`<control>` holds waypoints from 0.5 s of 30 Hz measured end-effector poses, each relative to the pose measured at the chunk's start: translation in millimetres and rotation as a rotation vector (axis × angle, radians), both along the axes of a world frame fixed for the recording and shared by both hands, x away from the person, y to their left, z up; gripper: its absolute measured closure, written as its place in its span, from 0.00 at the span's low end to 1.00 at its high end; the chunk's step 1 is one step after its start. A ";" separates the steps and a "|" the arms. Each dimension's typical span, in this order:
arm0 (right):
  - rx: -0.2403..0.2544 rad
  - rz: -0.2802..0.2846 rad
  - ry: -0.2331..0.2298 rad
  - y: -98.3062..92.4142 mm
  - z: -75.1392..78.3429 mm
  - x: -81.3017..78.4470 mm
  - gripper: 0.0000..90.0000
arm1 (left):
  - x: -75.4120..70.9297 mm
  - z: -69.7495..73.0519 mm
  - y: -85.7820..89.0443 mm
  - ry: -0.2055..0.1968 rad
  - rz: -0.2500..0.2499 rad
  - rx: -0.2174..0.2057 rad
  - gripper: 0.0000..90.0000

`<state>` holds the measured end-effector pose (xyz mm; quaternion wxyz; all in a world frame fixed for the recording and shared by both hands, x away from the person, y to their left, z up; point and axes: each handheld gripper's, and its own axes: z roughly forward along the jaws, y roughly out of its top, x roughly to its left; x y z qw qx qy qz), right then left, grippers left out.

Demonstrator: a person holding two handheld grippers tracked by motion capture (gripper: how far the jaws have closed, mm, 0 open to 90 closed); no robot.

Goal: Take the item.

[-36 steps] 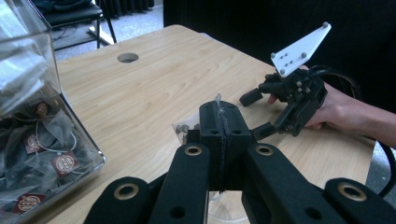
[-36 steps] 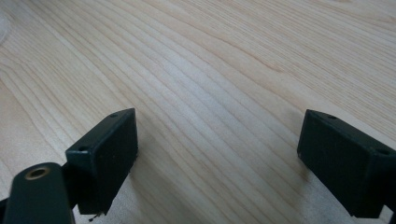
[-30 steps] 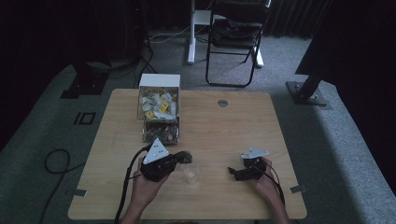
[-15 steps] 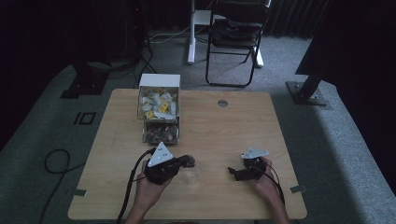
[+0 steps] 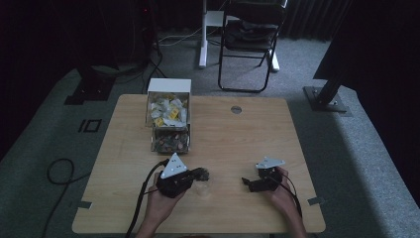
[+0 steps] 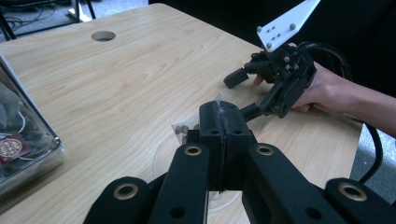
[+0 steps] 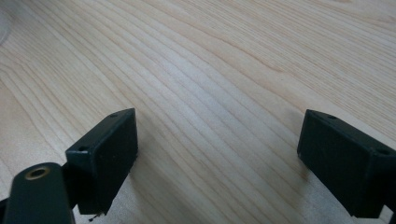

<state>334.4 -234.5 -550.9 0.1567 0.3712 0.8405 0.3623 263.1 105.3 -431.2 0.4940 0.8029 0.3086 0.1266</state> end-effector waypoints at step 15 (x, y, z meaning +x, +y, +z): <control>0.001 -0.001 0.001 0.1 0.0 -0.1 0.13 | 7.7 -0.7 12.9 -0.002 0.075 -0.016 0.57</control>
